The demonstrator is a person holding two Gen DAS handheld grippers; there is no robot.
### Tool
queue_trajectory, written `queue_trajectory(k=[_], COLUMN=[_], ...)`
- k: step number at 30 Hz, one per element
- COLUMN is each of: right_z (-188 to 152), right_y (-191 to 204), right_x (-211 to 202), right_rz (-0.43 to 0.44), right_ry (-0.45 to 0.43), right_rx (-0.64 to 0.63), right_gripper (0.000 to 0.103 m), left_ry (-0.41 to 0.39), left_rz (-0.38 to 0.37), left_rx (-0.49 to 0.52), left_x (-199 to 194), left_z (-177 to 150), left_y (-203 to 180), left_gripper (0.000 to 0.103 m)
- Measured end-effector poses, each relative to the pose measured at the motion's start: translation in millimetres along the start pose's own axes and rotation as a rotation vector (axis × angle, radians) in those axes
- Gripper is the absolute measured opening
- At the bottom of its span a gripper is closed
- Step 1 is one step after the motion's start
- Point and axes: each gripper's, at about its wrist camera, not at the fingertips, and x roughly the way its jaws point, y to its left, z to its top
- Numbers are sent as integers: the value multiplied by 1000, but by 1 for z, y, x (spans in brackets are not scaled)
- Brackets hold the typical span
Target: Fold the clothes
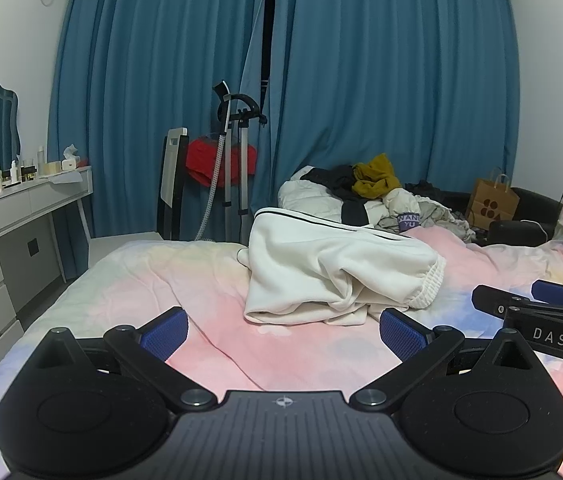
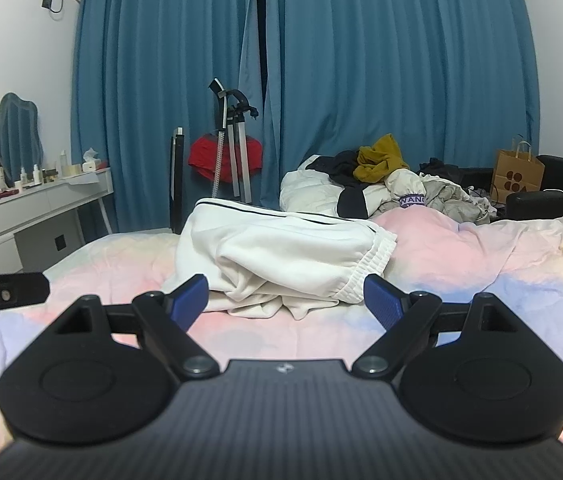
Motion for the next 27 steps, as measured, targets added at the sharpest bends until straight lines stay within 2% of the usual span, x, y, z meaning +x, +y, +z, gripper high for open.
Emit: queue_trajectory(k=[19,27], right_z=[3,6], right_y=[-8,-24], right_x=[-2,-3], right_rz=[-18,-74], right_ry=[-15,-32], right_rx=[24,53], right_gripper=[86,86], left_ry=[19,20], left_rz=[-14,-36], left_rx=[34,89], left_x=[9,24], left_z=[-10,-15], left_y=[-6,-22], left_gripper=[103,103])
